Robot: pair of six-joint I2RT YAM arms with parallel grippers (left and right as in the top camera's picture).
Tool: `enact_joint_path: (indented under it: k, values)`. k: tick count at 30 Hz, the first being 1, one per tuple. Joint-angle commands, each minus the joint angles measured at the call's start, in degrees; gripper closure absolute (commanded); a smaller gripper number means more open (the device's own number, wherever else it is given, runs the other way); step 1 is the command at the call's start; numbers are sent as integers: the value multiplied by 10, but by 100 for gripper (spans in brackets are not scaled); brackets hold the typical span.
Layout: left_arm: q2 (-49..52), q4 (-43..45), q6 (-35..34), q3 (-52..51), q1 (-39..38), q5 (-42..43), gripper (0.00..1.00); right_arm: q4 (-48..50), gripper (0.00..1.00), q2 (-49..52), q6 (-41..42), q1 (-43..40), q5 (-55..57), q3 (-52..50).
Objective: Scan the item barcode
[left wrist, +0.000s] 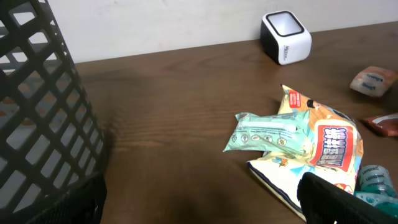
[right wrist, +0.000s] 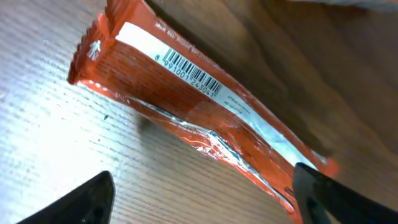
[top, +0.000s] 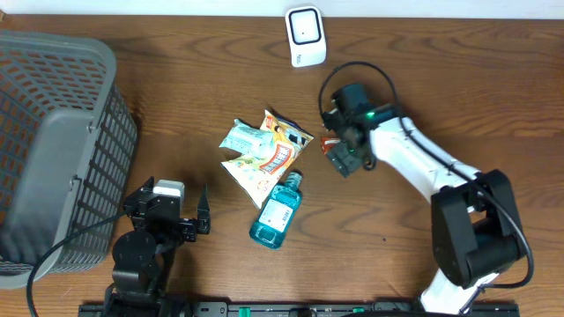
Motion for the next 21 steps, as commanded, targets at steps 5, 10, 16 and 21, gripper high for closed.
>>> enact_joint_path:
  k: [5, 10, 16, 21]
  values:
    - [0, 0, -1, -1, 0, 7, 2, 14, 12, 24, -58, -57, -92, -1]
    - [0, 0, -1, -1, 0, 7, 2, 23, 16, 72, -64, -61, -96, -1]
    - [0, 0, -1, -1, 0, 7, 2, 12, 37, 172, -55, -53, -66, -1]
    - [0, 0, -1, -1, 0, 7, 2, -19, 66, 200, -36, -53, -135, -1]
